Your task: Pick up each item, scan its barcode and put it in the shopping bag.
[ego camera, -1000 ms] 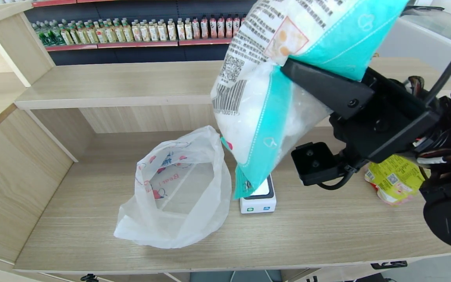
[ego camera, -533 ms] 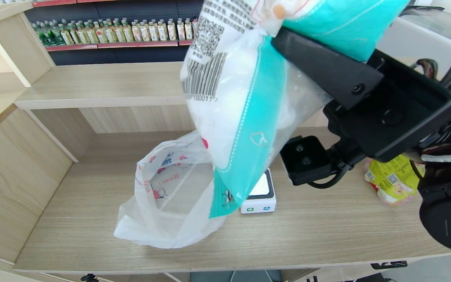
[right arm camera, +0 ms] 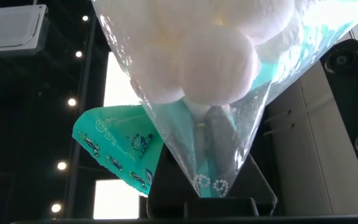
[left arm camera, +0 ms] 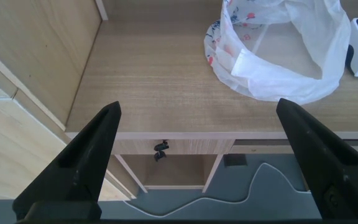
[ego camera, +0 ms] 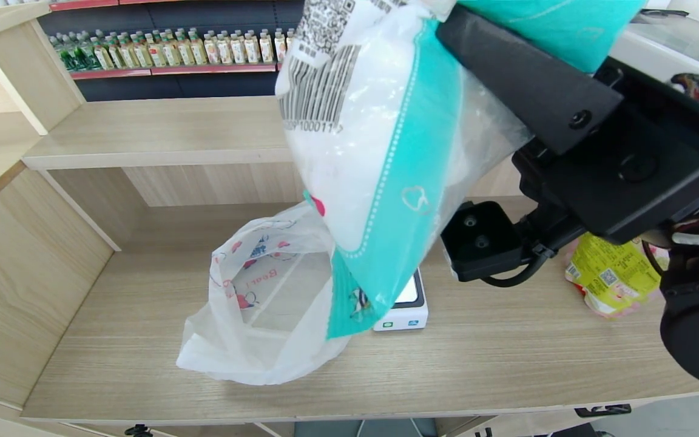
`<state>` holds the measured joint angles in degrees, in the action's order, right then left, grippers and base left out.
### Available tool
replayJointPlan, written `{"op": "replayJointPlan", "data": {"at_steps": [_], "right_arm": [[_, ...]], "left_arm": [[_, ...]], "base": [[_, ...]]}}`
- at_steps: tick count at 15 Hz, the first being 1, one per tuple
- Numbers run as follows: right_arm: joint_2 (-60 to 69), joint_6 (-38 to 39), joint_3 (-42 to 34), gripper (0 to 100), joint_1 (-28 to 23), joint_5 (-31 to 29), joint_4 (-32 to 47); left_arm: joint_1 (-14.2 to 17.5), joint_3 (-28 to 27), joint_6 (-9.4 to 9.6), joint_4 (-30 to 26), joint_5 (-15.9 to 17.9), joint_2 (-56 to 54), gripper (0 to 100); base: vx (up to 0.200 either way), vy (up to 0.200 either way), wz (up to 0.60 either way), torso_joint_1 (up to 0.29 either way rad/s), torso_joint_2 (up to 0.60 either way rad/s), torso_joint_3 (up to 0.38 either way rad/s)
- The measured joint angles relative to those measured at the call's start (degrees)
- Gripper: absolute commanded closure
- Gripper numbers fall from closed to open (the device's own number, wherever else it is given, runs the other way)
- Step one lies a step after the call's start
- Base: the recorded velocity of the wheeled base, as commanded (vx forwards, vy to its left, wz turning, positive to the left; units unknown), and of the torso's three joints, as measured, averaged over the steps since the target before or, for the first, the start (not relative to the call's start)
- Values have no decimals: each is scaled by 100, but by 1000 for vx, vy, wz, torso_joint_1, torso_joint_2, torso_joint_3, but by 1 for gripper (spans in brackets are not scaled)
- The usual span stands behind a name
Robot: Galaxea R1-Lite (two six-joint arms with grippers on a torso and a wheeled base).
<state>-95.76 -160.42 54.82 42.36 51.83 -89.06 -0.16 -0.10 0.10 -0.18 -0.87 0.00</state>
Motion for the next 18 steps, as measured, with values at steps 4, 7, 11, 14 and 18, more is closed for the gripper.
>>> {"op": "replayJointPlan", "data": {"at_steps": [4,7,11,14,18], "right_arm": [[-49,0,-52,100,63,0,2],[-105,0,-41,100,116,-29,2],[-162,13,-39,100,173,-1150,44],[-250,747,-39,100,280,-3536,384],[-267,2600,39,100,948,-6978,1301]], "left_arm": [[-2,0,0,0,0,0,0],[-2,0,0,0,0,0,0],[0,0,0,0,0,0,0],[0,2,0,0,0,0,0],[-2,2,0,0,0,0,0]], "base": [[0,0,0,0,0,0],[0,0,0,0,0,0],[0,0,0,0,0,0],[0,0,0,0,0,0],[0,0,0,0,0,0]]}}
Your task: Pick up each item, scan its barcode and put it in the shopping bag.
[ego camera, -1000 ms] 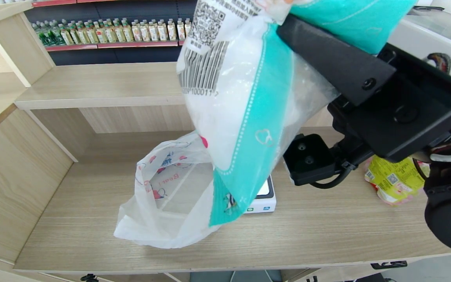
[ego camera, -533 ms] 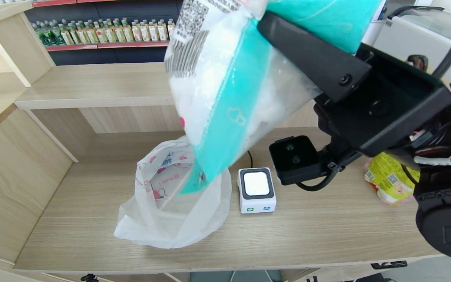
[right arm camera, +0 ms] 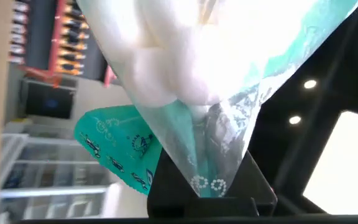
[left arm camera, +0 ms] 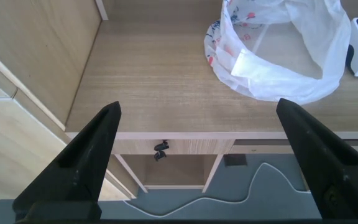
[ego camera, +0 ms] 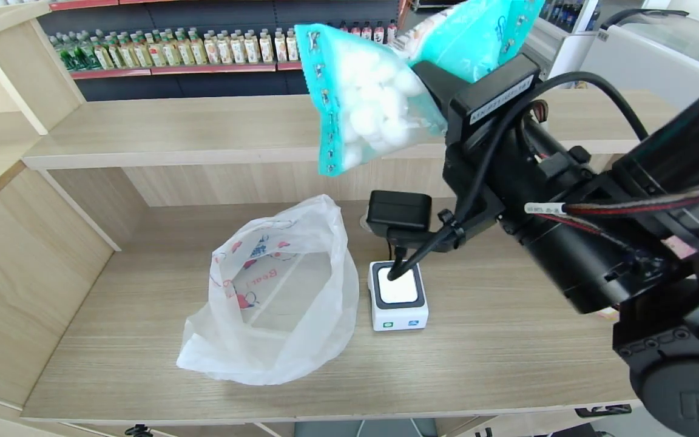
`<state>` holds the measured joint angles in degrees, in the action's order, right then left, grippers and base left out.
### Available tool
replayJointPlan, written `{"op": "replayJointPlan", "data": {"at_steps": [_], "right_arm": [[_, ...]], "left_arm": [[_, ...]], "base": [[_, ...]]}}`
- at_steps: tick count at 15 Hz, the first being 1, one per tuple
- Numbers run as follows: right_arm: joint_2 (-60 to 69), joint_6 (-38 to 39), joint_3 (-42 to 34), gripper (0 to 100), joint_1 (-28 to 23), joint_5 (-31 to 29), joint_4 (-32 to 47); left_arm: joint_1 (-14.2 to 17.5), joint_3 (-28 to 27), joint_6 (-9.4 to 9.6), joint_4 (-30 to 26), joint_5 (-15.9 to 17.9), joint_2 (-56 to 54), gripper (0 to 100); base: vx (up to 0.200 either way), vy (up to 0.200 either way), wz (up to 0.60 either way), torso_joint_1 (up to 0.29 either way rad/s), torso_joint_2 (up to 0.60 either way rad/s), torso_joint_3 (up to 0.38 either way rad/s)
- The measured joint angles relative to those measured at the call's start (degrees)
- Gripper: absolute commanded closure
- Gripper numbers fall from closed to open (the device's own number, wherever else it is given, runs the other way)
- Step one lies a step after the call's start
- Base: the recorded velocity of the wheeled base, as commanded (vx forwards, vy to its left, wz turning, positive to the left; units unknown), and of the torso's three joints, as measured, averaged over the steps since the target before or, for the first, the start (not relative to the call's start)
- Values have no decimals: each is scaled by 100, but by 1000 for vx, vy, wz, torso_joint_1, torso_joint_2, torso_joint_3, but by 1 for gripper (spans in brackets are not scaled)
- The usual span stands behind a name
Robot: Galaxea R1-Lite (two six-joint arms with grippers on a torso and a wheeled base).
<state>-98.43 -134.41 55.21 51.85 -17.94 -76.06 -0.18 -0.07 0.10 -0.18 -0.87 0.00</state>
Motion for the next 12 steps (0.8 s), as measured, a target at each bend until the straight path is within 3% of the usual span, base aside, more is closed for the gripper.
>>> {"op": "replayJointPlan", "data": {"at_steps": [2,5,9,12], "right_arm": [[234,1251,101,100,462,-1708,780],[833,3772,328,100,892,-3400,3090],[1609,6805,696,100,824,-4400,5797],[2131,8019,1170,100,156,-4487,7718]], "left_arm": [[0,0,0,0,0,0,0],[0,0,0,0,0,0,0],[0,0,0,0,0,0,0],[2,0,0,0,0,0,0]], "base": [[0,0,0,0,0,0],[0,0,0,0,0,0],[0,0,0,0,0,0],[0,0,0,0,0,0]]}}
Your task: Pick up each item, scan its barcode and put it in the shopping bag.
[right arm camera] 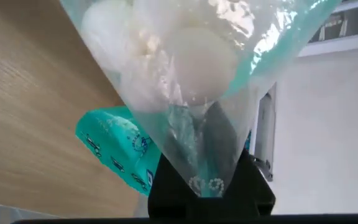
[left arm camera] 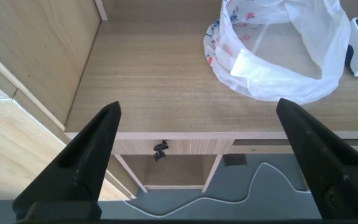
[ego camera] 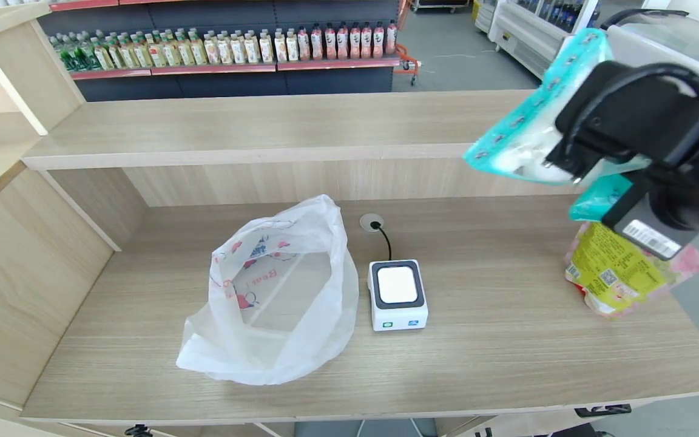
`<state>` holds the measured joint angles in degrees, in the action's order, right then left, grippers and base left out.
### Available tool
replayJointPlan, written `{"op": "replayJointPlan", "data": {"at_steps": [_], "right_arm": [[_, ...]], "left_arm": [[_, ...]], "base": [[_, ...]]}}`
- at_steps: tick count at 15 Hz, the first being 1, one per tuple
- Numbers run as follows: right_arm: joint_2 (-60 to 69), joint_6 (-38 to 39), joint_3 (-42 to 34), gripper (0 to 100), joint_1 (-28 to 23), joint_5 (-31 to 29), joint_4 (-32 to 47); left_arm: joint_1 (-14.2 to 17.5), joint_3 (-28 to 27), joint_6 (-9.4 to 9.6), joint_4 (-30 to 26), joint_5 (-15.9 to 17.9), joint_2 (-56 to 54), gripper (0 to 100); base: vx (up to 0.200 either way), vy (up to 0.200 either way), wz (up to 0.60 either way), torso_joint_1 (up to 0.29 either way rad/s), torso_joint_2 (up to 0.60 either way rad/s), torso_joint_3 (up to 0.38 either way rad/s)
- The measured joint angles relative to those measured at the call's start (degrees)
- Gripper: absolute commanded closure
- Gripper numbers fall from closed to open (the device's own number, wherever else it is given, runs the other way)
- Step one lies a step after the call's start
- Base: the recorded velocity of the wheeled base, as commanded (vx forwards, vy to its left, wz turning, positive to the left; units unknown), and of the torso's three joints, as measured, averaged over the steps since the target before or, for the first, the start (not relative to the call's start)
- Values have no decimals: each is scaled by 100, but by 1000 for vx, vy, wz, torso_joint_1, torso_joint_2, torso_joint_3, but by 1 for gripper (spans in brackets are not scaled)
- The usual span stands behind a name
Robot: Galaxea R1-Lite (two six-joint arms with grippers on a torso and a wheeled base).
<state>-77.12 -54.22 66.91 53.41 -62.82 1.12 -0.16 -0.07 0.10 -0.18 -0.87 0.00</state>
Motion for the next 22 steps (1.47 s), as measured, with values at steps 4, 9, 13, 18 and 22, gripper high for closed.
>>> {"op": "replayJointPlan", "data": {"at_steps": [4,9,13,18,22], "right_arm": [[286,1875,872,100,-510,1046,2477],[-113,3580,1547,100,-733,2384,3210],[-494,4024,1615,100,-1006,3042,3262],[-752,5325,1278,100,-1744,4991,2805],[-808,5548,491,100,-2197,5502,2342]], "left_arm": [[-2,0,-2,0,0,0,0],[-2,0,0,0,0,0,0],[-2,0,0,0,0,0,0],[0,2,0,0,0,0,0],[-2,0,0,0,0,0,0]], "base": [[0,0,0,0,0,0],[0,0,0,0,0,0],[0,0,0,0,0,0],[0,0,0,0,0,0],[0,0,0,0,0,0]]}}
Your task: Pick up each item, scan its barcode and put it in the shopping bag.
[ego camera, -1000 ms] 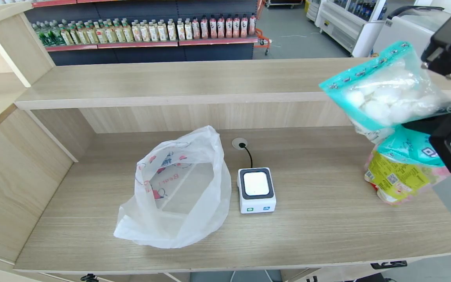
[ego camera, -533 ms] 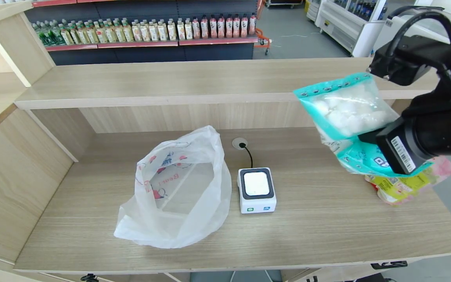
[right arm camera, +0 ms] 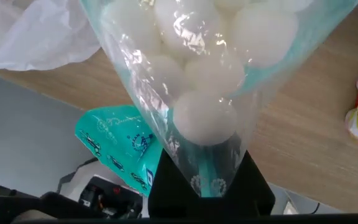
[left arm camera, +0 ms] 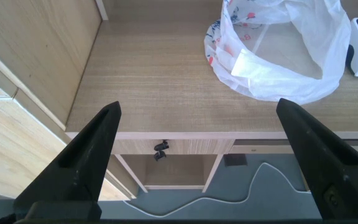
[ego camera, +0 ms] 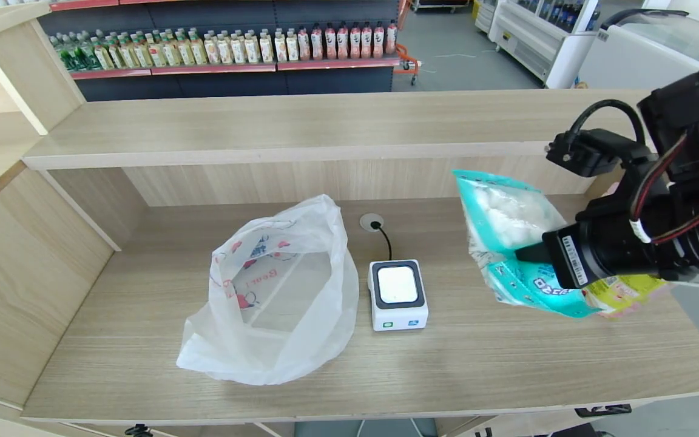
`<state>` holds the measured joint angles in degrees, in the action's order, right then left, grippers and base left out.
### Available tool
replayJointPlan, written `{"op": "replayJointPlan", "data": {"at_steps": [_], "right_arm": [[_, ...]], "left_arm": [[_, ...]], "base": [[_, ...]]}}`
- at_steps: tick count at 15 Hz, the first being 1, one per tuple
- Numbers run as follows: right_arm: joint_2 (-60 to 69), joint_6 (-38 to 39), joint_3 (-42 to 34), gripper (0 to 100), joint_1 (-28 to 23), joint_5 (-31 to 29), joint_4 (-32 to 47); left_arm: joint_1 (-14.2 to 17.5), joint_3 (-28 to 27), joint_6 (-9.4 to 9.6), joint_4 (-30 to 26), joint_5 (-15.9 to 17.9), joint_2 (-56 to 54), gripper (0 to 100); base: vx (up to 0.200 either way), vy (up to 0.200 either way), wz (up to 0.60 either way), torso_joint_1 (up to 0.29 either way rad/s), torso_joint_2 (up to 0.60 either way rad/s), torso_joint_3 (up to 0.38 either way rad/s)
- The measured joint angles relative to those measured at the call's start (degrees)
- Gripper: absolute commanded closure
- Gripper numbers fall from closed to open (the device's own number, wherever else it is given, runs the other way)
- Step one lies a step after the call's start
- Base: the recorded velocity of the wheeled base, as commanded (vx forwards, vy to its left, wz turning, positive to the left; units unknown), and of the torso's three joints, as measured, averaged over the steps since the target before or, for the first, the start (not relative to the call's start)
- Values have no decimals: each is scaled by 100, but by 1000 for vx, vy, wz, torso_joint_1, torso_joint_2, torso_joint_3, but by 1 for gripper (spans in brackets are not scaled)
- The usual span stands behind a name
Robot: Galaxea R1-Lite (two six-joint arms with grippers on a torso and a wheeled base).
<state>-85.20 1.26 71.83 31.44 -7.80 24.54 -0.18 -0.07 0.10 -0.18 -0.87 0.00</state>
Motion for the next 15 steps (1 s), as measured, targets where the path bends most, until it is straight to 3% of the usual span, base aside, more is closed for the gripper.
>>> {"op": "replayJointPlan", "data": {"at_steps": [4,9,15], "right_arm": [[-18,725,-560,100,-60,764,-881],[63,809,-1657,100,-46,1462,-1708],[66,1346,-2558,100,-269,1517,-2729]], "left_arm": [[0,-2,0,0,0,0,0],[0,-2,0,0,0,0,0],[2,-2,0,0,0,0,0]], "base": [[0,0,0,0,0,0],[0,0,0,0,0,0],[0,0,0,0,0,0]]}}
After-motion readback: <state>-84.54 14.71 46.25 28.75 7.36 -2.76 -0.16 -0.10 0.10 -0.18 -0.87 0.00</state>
